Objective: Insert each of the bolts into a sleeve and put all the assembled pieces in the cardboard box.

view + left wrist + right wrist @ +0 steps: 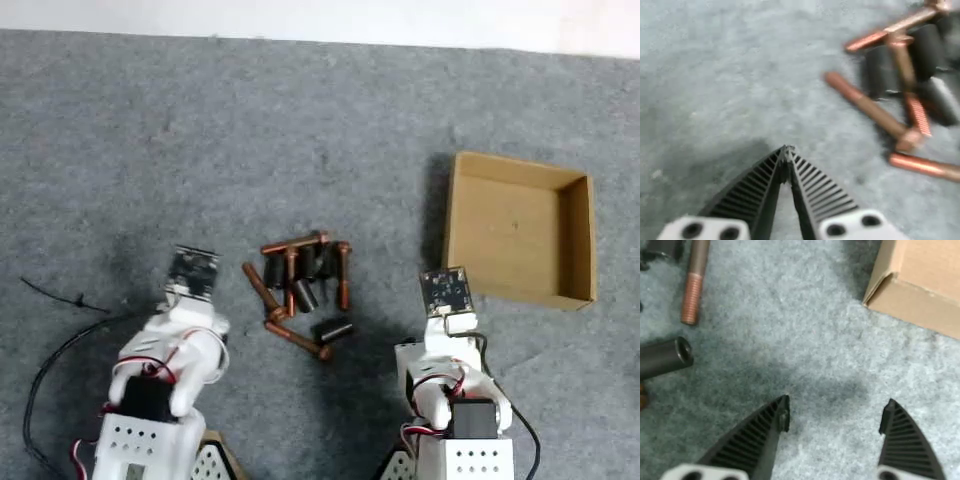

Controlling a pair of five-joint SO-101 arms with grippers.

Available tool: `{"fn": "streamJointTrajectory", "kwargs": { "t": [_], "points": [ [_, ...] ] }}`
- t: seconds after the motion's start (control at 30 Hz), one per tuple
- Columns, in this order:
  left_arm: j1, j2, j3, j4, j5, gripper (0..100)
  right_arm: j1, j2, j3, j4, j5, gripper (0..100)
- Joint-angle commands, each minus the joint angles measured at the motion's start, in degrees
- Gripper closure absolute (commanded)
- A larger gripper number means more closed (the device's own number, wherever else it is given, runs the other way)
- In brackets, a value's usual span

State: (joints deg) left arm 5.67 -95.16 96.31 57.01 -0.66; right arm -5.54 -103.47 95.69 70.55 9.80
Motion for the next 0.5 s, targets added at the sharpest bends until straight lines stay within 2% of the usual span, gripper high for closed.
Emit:
{"fn": "streamJointTrajectory", "kwargs": {
  "t": [0.0, 0.2, 0.3, 0.37, 0.47],
  "points": [
    [9.3, 0.0, 1.3, 0.2, 0.5, 99, -0.6, -0.4, 7.3, 0.2, -0.1, 72.4],
    [20.9, -0.1, 1.3, 0.3, 0.5, 99, -0.7, -0.4, 7.3, 0.0, -0.4, 72.4],
    [24.8, -0.1, 1.3, 0.3, 0.4, 99, -4.0, -0.4, 7.3, -6.6, -0.4, 72.4],
    [26.2, -0.6, 1.3, 0.3, 0.4, 99, -7.0, -0.4, 7.3, -12.5, -0.4, 72.4],
    [26.1, -0.7, -0.3, -0.2, 0.3, 99, -9.2, -0.4, 7.3, -15.3, -0.4, 72.4]
  ]
}}
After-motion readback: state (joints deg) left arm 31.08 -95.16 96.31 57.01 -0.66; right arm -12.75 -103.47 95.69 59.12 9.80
